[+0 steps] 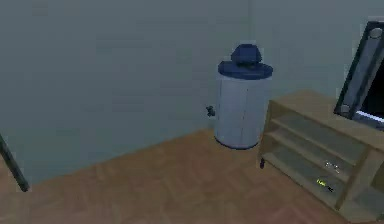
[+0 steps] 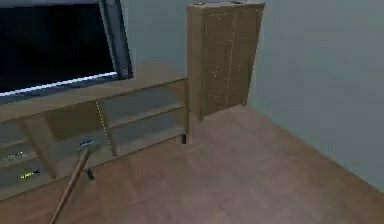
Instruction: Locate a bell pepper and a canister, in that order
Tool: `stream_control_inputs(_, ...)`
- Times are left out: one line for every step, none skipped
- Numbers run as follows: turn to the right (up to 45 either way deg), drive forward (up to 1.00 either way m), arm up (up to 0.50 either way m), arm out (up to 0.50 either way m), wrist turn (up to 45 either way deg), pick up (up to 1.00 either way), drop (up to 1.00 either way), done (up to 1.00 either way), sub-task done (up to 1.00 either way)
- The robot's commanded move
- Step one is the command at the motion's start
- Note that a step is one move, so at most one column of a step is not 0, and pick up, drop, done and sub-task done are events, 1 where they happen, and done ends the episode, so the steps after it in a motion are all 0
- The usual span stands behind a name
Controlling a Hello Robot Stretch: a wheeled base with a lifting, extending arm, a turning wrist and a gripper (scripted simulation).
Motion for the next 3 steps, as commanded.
stream_control_inputs(-45.0, 0.0, 0.0, 0.0, 0.0, 0.0, 0.0, 0.0, 0.0)
stream_control_inputs(-12.0, 0.0, 0.0, 0.0, 0.0, 0.0, 0.0, 0.0, 0.0)
stream_control_inputs(0.0, 0.4, 0.0, 0.0, 0.0, 0.0, 0.0, 0.0, 0.0)
